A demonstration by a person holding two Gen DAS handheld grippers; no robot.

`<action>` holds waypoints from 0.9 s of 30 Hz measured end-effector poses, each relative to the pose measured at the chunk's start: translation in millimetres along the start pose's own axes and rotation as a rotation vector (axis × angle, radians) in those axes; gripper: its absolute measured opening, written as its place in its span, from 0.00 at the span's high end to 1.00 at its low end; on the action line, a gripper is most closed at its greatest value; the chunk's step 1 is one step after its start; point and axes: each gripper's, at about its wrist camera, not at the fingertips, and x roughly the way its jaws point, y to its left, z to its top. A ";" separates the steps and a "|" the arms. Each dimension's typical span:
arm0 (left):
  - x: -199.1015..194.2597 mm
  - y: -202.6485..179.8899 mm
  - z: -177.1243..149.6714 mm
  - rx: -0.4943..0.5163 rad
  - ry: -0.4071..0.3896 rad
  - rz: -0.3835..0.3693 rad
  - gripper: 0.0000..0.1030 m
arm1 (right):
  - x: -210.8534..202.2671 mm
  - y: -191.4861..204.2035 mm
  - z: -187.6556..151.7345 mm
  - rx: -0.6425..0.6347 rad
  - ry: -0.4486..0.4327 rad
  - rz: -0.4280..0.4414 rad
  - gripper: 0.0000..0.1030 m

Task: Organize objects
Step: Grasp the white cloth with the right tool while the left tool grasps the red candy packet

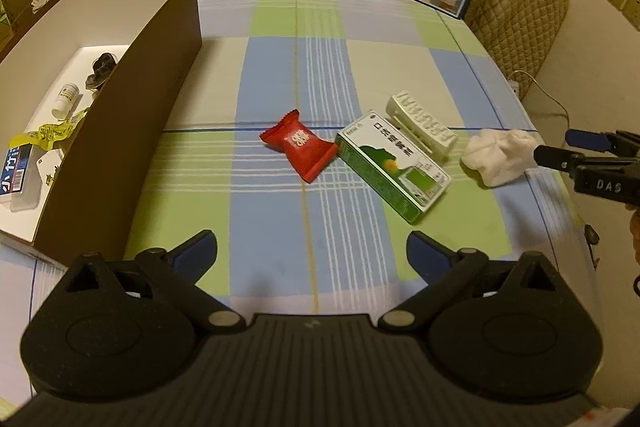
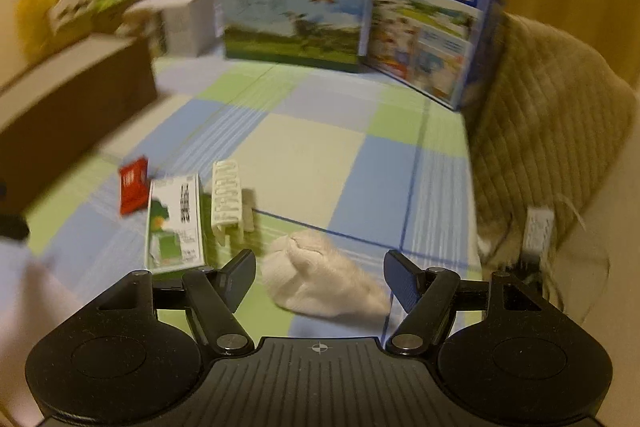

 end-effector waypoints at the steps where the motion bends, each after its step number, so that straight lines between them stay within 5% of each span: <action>1: 3.0 0.9 1.2 -0.004 0.003 0.004 0.05 | 6.9 1.4 -0.3 -0.042 0.004 0.009 0.33; 9: 25.2 8.1 9.8 -0.033 0.022 0.024 0.08 | 59.1 17.1 -13.9 -0.317 0.124 0.029 0.35; 11: 30.8 9.4 12.5 -0.038 0.028 0.026 0.09 | 67.0 17.8 -17.1 -0.319 0.137 0.042 0.57; 17: 49.8 11.7 22.3 -0.048 0.042 0.032 0.12 | 74.6 6.6 -17.3 -0.142 0.116 0.017 0.73; 23: 73.4 12.9 38.1 -0.081 0.054 0.048 0.15 | 73.1 -9.0 -13.5 0.131 0.106 -0.032 0.74; 27: 89.5 13.8 53.7 -0.129 0.047 0.072 0.15 | 74.6 -11.9 -8.9 0.171 0.109 -0.036 0.74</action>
